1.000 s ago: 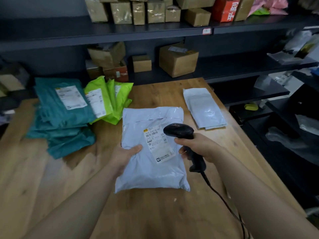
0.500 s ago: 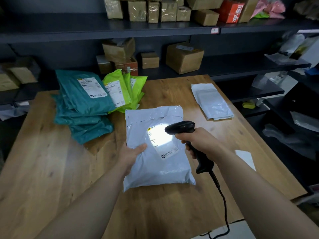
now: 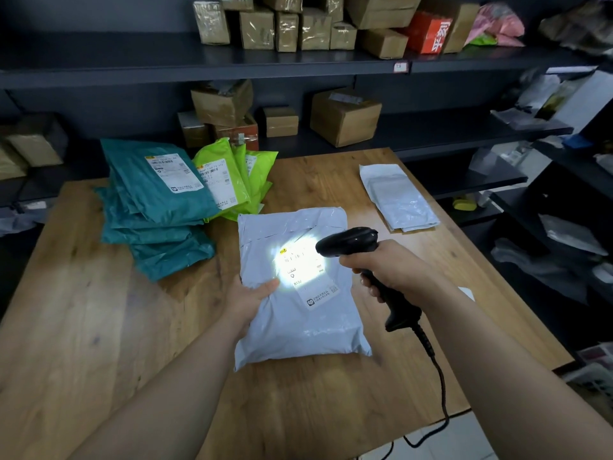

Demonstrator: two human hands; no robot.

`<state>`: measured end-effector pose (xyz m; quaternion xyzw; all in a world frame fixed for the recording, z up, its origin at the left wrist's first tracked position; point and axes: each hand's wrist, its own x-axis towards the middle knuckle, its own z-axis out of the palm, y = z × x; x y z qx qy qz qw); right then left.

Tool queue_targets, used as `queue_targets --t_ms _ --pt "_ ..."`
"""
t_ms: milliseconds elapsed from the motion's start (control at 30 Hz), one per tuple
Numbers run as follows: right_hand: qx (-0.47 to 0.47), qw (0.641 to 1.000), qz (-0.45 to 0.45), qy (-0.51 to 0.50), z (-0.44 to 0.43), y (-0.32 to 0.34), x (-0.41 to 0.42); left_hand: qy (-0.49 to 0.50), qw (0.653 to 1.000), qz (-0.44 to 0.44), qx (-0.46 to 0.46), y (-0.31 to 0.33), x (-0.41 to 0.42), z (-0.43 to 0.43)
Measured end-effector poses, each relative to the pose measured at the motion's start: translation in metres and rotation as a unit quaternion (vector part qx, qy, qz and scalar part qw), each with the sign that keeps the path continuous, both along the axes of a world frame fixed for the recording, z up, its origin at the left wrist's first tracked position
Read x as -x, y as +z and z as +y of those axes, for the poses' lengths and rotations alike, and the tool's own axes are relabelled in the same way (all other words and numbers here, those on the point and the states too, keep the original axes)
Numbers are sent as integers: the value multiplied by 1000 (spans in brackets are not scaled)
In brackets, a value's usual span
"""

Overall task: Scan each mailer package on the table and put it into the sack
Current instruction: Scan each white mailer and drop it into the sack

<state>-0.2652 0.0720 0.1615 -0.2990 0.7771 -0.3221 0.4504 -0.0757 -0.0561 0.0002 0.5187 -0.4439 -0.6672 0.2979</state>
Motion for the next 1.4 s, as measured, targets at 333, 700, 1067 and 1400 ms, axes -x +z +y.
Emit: queue_targets --t_ms 333,700,1067,1400 --pt "-5 1000 20 -9 15 12 1 -2 1000 11 11 6 0 5" --pt "-9 1000 26 0 19 20 -1 3 1000 16 9 10 0 7" --pt "60 996 -55 -39 12 8 4 4 999 43 11 18 -10 7" --pt "95 982 -163 26 -13 -30 -50 98 994 10 49 56 -92 56"
